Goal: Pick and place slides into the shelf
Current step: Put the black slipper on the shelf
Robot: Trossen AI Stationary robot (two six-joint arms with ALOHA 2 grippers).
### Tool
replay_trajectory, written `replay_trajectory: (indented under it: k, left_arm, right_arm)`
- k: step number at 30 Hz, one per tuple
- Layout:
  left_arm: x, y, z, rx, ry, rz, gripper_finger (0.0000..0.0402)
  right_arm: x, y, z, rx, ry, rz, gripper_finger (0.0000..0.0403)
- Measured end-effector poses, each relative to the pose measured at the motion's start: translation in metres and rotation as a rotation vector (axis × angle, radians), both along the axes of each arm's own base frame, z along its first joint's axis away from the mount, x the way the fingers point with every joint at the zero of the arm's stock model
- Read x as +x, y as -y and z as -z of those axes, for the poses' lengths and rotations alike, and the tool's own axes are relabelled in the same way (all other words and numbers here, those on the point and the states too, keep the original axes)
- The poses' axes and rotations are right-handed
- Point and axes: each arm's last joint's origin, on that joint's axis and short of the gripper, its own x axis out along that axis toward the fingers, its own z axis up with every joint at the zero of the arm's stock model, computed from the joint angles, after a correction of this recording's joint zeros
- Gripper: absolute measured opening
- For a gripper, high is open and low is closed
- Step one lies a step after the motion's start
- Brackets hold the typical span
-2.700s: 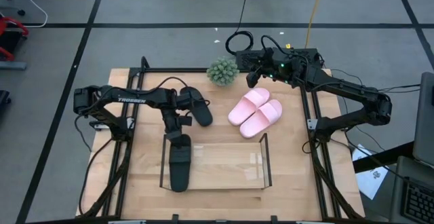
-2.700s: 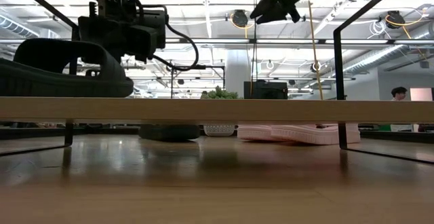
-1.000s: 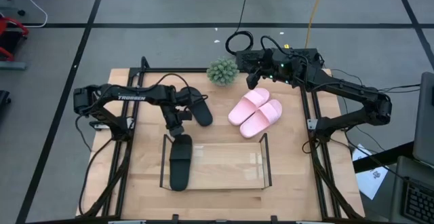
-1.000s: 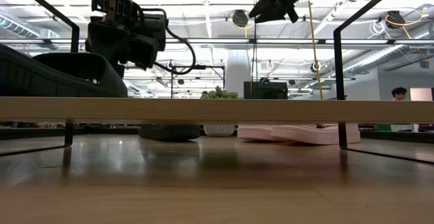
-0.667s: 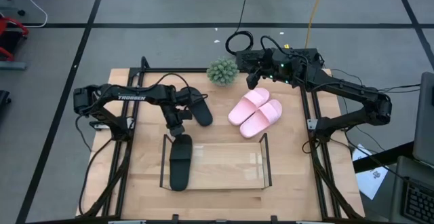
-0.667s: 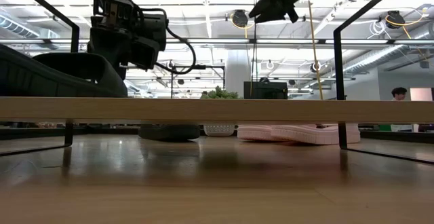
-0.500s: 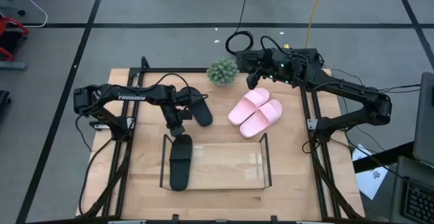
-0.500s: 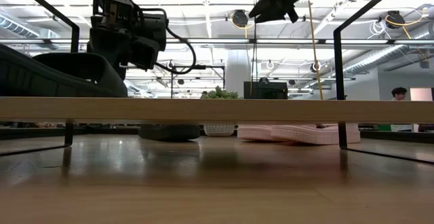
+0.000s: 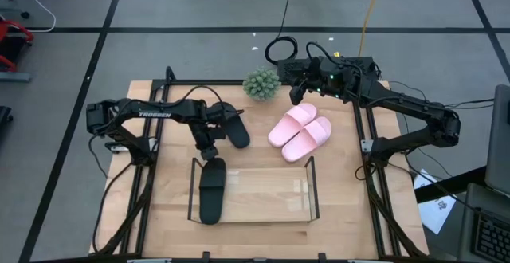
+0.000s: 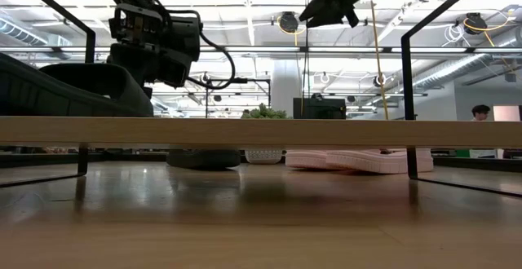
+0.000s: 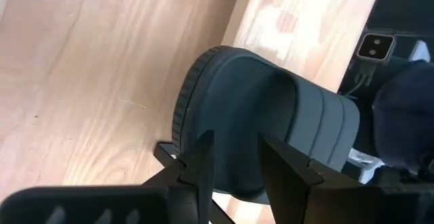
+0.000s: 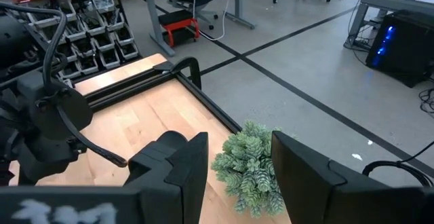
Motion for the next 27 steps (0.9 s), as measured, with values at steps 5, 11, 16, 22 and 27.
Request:
replay_trajectory:
  k: [5, 11, 16, 22, 27]
  left_arm:
    - [0.005, -0.002, -0.008, -0.018, 0.039, -0.004, 0.0111]
    - [0.012, -0.013, -0.020, 0.132, 0.076, -0.003, 0.0111]
    - [0.008, -0.018, -0.018, 0.222, 0.022, -0.023, 0.0111]
    - [0.008, -0.019, -0.018, 0.260, 0.016, -0.017, 0.0111]
    - [0.008, -0.018, -0.018, 0.263, 0.016, -0.015, 0.0111]
  right_arm:
    - [0.000, 0.000, 0.000, 0.000, 0.000, 0.001, 0.0153]
    - [0.000, 0.000, 0.000, 0.000, 0.000, 0.000, 0.0153]
    - [0.000, 0.000, 0.000, 0.000, 0.000, 0.000, 0.0153]
    - [0.000, 0.000, 0.000, 0.000, 0.000, 0.000, 0.0153]
    - [0.000, 0.000, 0.000, 0.000, 0.001, 0.000, 0.0153]
